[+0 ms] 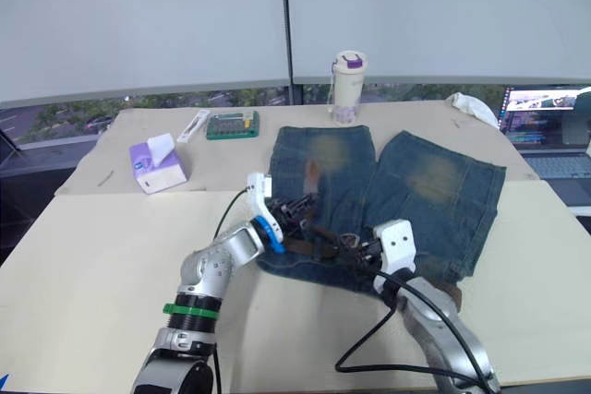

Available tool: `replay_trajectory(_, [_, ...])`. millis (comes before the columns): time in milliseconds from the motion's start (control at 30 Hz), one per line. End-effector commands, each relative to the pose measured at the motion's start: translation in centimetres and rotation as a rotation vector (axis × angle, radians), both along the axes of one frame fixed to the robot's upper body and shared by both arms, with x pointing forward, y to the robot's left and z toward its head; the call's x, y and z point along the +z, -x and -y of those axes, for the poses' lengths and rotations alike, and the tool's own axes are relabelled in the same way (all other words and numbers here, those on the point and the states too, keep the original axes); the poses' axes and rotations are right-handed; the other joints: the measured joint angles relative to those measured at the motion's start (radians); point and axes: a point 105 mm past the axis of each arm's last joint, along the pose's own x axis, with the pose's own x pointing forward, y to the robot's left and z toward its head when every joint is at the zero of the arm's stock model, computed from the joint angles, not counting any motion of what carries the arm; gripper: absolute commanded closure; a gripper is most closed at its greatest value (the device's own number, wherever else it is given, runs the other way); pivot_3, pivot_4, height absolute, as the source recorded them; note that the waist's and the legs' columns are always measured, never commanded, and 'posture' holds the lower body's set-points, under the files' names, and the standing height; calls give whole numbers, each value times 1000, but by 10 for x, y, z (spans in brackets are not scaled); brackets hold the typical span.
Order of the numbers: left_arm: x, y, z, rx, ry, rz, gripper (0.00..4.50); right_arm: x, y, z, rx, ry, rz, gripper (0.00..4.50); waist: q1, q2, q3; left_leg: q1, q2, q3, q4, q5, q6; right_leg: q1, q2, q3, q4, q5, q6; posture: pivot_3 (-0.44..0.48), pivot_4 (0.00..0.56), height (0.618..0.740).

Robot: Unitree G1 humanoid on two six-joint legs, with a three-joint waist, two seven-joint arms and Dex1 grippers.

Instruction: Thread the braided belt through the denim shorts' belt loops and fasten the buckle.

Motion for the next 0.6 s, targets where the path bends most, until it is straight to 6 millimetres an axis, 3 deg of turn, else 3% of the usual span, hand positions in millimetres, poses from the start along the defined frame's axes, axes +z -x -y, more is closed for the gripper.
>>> replay_trajectory(33, [26,-6,-15,59,109,49,4500,-20,7,4,23,85,-93,675,0,-1,0,0,0,0,0,0,0,0,0,0,0,0,0,0,150,740])
replay_trajectory(133, [36,-12,-32,119,225,27,4500,-39,13,5,39,151,-179,675,-3,-2,0,0,0,0,0,0,0,0,0,0,0,0,0,0,150,740])
replay_trajectory(333, [32,-15,-43,145,287,-33,4500,-43,13,9,7,145,-202,675,-2,-4,0,0,1,0,0,0,-1,0,0,0,0,0,0,0,150,740])
replay_trajectory(467, [12,-8,-38,119,170,-49,4500,-29,12,9,14,115,-137,675,-1,-4,-1,0,1,0,0,0,-1,0,1,0,0,0,0,0,150,740])
replay_trajectory(600, [-6,-4,-39,120,110,-88,4500,4,18,5,132,60,-22,675,1,-4,-1,0,0,0,0,0,-1,0,0,0,0,0,0,0,150,740])
